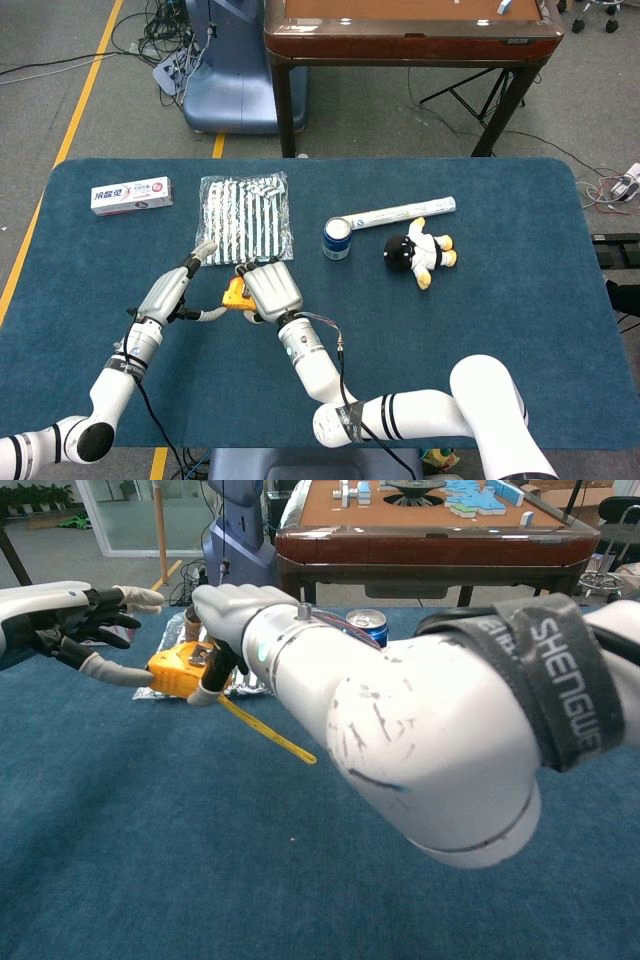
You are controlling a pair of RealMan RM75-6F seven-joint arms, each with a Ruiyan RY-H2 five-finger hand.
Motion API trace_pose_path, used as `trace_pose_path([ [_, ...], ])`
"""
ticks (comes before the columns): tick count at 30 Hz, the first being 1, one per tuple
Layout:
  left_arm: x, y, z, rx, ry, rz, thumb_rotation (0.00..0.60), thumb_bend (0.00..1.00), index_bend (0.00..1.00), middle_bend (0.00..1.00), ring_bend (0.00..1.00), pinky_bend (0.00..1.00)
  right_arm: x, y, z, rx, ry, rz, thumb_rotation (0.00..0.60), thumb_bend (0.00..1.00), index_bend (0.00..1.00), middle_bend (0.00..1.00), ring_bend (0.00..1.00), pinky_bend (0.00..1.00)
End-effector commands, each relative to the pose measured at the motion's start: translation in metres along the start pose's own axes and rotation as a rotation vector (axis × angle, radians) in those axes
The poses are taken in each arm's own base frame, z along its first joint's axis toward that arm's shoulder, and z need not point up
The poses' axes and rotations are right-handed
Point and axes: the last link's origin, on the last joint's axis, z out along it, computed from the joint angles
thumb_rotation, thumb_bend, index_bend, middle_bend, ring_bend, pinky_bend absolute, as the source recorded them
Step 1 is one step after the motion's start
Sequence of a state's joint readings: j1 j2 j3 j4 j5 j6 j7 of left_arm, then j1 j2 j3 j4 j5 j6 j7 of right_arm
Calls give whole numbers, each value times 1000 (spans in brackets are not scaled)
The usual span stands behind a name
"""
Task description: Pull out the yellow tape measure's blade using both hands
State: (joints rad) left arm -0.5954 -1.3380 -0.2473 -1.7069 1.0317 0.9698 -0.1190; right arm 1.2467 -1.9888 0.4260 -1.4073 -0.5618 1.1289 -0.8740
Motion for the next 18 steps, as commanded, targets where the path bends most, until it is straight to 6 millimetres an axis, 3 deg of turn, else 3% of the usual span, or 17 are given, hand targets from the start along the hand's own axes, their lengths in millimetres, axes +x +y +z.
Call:
trace_pose_path([
  [1, 0, 0, 0, 1, 2, -3, 600, 147, 0, 0, 8, 87, 0, 0, 0, 0, -2, 1, 600, 621, 586, 608, 549, 280],
  [18, 1, -2, 2, 6, 15, -27, 600, 144, 0, 0, 8, 87, 1, 1, 3, 18, -11, 20, 600, 646, 586, 607, 549, 280],
])
